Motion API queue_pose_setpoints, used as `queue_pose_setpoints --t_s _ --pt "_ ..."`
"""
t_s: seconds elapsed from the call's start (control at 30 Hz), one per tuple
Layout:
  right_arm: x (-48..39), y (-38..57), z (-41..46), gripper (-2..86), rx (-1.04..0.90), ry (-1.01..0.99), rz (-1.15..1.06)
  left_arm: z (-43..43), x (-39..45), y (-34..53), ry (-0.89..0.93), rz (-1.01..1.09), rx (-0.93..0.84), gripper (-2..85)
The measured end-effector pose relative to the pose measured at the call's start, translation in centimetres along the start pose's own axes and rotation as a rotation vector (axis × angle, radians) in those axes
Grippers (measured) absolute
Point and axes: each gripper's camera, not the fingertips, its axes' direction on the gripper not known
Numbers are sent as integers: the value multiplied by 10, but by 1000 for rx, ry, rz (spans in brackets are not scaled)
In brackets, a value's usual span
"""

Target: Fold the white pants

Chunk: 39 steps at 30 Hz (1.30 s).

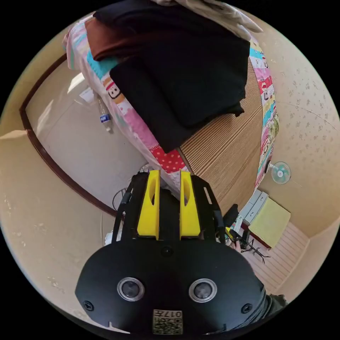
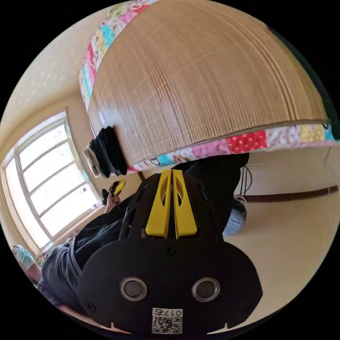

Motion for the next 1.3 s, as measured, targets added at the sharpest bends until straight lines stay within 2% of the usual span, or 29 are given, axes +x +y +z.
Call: queue_pose_setpoints --t_s 0.07,0.13,0.23,0.3,0.33,0.37,0.4,0.43,0.5,0.53,0.67,0.8,0.93,1.13,1.2,1.3 --pt "1 26 -57 4 170 -48 39 34 29 -5 -51 79 -98 65" --pt "-14 51 -107 4 331 -65 34 84 76 -10 -176 246 -260 40" --pt "-67 91 -182 4 604 120 32 134 111 -12 -355 388 -388 13" --pt "-128 130 -233 4 881 387 38 157 113 -19 -447 396 -443 7" --pt "-141 140 -244 4 959 420 46 168 106 -25 -497 359 -471 5" --pt "-158 162 -265 4 1130 415 112 173 101 -28 -513 329 -488 3" --pt "-162 180 -284 3 1263 325 167 182 88 -34 -526 250 -534 2" --pt "-161 187 -293 3 1299 264 157 188 75 -39 -521 160 -575 1" --pt "-156 186 -326 4 1288 80 -20 190 59 -46 -495 46 -587 -1" --pt "-154 182 -333 4 1254 56 -57 188 53 -50 -464 -8 -571 -2" --pt "-144 163 -353 5 1156 136 -117 189 55 -62 -367 -107 -513 -3" --pt "-120 135 -377 8 1113 239 -6 202 90 -68 -314 -92 -432 -4" --pt "-86 99 -416 17 1085 206 69 245 141 -51 -363 -2 -436 -5" --pt "14 14 -469 87 979 -48 259 317 193 -14 -378 106 -420 -5" --pt "60 -12 -482 109 984 -207 331 339 197 -4 -376 118 -411 -5" --pt "102 -41 -496 123 983 -290 418 372 185 10 -429 83 -417 -5"
